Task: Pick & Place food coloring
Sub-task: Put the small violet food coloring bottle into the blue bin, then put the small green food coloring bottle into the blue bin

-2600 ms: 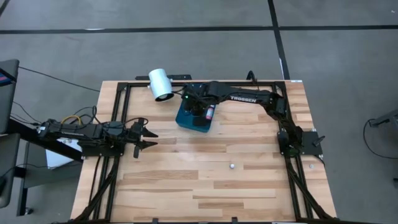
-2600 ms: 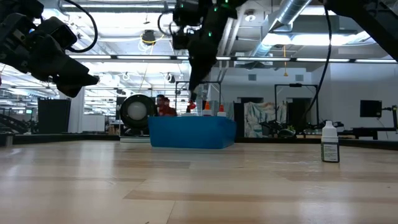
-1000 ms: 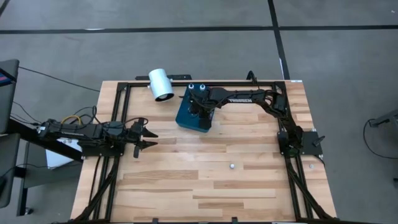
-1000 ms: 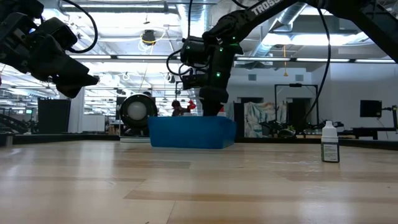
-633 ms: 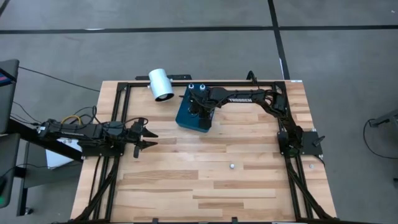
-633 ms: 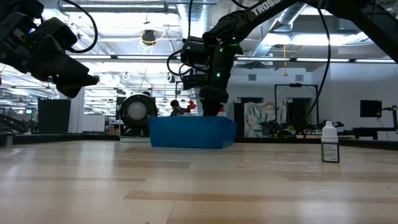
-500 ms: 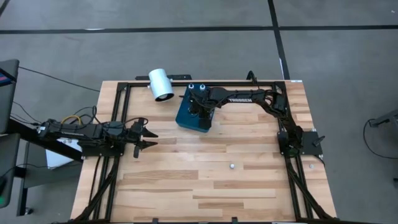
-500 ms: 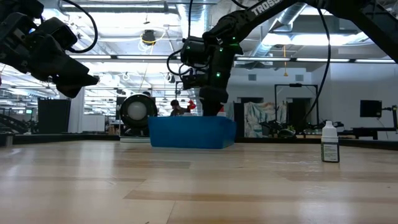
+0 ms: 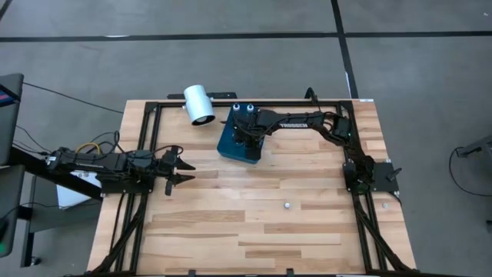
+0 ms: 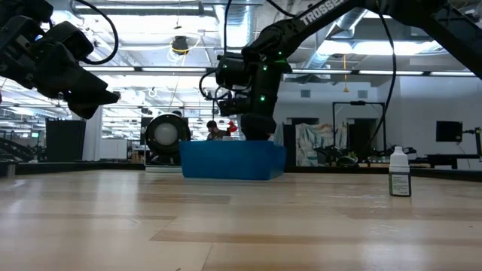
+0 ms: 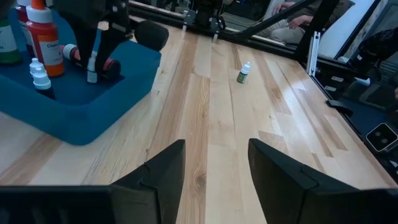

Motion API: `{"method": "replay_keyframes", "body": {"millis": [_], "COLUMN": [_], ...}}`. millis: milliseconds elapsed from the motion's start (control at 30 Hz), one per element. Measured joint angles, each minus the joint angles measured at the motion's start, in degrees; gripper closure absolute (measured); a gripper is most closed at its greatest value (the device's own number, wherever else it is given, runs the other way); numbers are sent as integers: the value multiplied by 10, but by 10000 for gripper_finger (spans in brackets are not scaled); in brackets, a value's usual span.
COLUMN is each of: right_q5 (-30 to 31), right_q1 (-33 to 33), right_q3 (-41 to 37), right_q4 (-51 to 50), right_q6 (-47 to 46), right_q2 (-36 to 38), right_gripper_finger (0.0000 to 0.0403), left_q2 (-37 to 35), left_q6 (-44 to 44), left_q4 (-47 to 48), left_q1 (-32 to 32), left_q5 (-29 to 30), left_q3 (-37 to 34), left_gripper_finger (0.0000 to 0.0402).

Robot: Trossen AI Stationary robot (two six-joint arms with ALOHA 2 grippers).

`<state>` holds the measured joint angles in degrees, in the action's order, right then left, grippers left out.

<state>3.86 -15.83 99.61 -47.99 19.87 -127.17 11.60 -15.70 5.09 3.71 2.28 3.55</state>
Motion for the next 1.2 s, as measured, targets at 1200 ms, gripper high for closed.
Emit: {"method": "replay_keyframes", "body": {"millis": [1200], "right_q5": [118], "right_q1": [15], "right_q3": [3], "right_q4": [-32], "right_q6": [4], "right_q2": [1], "right_gripper_finger": [267], "left_q2": [0], "left_q6": [0], "left_q4": [6], "left_q1": [0], "left_q5": [-3], "left_q3": [0], "left_gripper_finger": [235]}}
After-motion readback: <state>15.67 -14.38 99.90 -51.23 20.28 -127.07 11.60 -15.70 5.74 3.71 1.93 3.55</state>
